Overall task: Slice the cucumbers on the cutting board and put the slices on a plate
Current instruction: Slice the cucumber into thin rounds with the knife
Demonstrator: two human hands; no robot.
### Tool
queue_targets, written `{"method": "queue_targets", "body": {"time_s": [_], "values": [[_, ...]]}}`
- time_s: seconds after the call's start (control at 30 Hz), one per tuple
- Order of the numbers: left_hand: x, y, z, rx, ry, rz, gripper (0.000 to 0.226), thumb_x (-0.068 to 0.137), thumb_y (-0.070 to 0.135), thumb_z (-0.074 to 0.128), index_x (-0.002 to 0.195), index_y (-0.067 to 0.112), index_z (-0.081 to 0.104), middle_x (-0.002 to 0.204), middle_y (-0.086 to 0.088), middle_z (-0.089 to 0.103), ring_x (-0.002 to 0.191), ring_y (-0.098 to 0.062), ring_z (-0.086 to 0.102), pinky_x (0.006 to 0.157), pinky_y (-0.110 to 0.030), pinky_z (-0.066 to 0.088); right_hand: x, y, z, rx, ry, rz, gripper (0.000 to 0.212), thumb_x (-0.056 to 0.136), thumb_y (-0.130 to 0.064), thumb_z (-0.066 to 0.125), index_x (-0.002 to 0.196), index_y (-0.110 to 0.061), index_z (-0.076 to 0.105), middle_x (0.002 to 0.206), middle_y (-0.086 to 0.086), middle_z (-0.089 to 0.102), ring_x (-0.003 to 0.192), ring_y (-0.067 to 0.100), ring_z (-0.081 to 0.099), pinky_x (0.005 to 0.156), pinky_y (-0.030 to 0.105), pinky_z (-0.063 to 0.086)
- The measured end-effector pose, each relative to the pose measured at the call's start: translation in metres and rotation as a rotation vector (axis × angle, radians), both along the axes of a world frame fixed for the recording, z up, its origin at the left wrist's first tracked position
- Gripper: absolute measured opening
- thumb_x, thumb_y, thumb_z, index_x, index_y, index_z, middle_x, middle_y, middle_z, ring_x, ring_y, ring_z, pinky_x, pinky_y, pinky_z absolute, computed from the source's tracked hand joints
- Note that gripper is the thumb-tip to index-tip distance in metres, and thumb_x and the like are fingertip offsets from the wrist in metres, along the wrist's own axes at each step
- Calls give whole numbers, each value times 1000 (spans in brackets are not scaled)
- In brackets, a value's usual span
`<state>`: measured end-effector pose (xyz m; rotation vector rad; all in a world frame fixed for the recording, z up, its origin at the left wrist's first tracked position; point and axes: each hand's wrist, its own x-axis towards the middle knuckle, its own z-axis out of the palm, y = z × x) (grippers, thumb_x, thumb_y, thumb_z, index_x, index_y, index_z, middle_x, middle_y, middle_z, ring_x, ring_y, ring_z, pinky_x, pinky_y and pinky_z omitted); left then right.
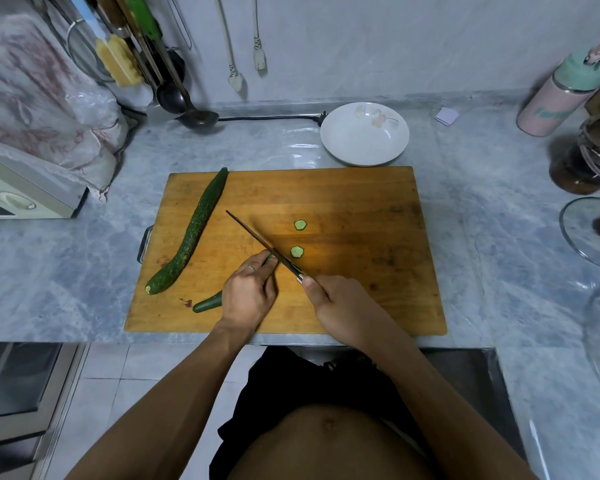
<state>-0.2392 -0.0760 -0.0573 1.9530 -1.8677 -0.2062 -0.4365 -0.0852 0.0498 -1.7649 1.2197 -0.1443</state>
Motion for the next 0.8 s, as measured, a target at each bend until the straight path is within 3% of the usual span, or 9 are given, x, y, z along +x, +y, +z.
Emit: {"method": "queue_targets", "body": {"time_s": [0.27,0.4,0.6,0.8], "values": [[-1,0,3,-18,7,-2,39,81,12,53,115,14,72,122,-5,68,109,-20,65,79,-34,57,4,-11,3,85,-39,-57,49,108,-42,31,73,-13,49,68,5,51,61,18,49,60,32,36],[-1,0,2,-26,8,-7,39,80,11,55,115,13,72,122,-5,68,109,-21,65,80,-35,57,10,-21,-2,149,-46,-93,49,107,-44,31,77,-12,52,62,7,51,49,20,50,48,28,41],[-1,1,1,-26,44,-5,39,78,0,65,114,12,72,120,-7,68,107,-22,66,80,-36,58,24,-18,-14,38,-1,-80,49,109,-39,29,69,-14,43,68,6,47,69,25,48,63,35,30],[-4,3,6,-43,69,5,39,77,-4,67,113,10,73,120,-8,68,103,-23,68,81,-36,57,13,-20,-14,83,-42,-133,49,108,-44,27,73,-15,47,67,6,51,59,21,49,58,31,37]]}}
